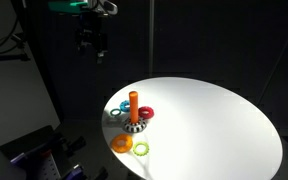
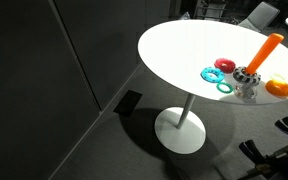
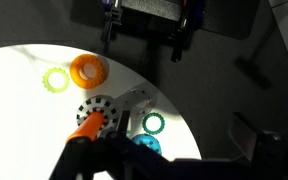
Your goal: Put the blue ring to the right
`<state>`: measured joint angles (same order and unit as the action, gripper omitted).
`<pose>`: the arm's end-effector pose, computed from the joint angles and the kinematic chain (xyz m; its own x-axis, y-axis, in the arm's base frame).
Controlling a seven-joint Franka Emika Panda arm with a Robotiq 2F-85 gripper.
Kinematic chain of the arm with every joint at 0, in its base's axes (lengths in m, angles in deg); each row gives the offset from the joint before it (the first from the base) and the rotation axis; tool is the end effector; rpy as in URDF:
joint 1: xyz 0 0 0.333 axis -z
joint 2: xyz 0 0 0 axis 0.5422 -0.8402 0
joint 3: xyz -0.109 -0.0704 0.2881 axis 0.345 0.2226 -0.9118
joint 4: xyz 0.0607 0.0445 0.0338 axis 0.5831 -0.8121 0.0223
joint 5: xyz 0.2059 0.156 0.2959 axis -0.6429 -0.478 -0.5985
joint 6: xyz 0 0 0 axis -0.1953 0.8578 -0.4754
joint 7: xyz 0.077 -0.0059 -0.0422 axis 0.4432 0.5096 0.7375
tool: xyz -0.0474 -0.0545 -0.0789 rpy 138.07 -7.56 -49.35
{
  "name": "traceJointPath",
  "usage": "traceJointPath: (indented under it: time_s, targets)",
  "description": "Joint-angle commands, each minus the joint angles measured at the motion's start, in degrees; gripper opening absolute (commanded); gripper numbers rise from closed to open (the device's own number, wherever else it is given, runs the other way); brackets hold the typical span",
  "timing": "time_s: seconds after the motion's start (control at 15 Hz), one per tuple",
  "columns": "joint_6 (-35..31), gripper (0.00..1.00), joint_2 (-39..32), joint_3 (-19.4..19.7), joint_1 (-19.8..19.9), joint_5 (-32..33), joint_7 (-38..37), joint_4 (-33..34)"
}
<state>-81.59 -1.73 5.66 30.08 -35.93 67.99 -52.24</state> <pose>0.4115 0.0020 0.4995 0.9600 0.2074 -0.1883 0.1965 -0.9776 -0.0748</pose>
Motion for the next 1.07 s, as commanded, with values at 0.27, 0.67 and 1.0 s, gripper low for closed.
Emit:
traceJointPath:
  time_s: [0.27,0.67,1.0]
  targets:
    - [-13.06,1.0,2.72,-0.53,1.0,0.94,-1.04,-8.48]
    - [-13.38,1.0,0.78,-0.2,0.76,0.02,-0.16,-8.3]
    - [-16.01,1.0,-0.16,-0.39,0.92,0.04,-1.12,-9.34]
